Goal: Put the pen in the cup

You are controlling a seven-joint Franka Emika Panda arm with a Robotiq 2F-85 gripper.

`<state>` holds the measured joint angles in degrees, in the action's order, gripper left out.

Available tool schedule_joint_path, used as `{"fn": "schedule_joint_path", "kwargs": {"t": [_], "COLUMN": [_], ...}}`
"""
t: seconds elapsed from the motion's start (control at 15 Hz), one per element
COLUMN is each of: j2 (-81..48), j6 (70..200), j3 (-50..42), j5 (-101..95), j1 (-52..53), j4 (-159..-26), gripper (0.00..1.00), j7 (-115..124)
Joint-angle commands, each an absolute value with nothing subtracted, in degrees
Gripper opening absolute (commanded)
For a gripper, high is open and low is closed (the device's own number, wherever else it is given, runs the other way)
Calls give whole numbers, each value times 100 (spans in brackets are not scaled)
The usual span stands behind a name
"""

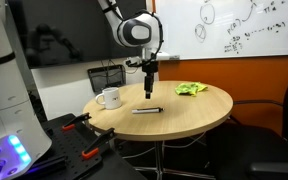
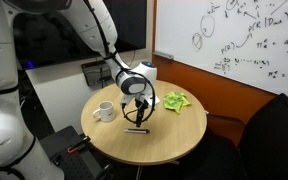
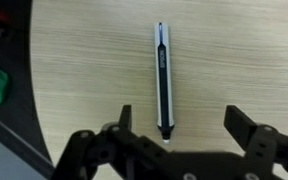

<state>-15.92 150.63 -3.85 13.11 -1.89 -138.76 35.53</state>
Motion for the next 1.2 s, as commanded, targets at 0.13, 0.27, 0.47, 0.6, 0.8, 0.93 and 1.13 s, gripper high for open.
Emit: {"fn": "schedule_joint_path", "kwargs": {"t": [0.13, 0.27, 0.47, 0.6, 0.8, 0.93, 1.13], "j2": [-2108, -2313, -2605, -2723, -2869, -2921, -2886], "j6": [15500, 15594, 15761, 15874, 15854, 15782, 15418], "j3": [-404, -390, -399, -405, -468, -589, -889], "j5": [1595, 1604, 1639, 1640, 1594, 1520, 1428], "j1": [-148, -131, -122, -119, -76, 38, 339], "j4": [-13879, -13828, -13682, -13580, -13419, -13346, -13290], "gripper": [99, 86, 53, 38, 14, 1, 6], "j7": [2947, 2877, 2862, 2855, 2919, 3104, 3659]}}
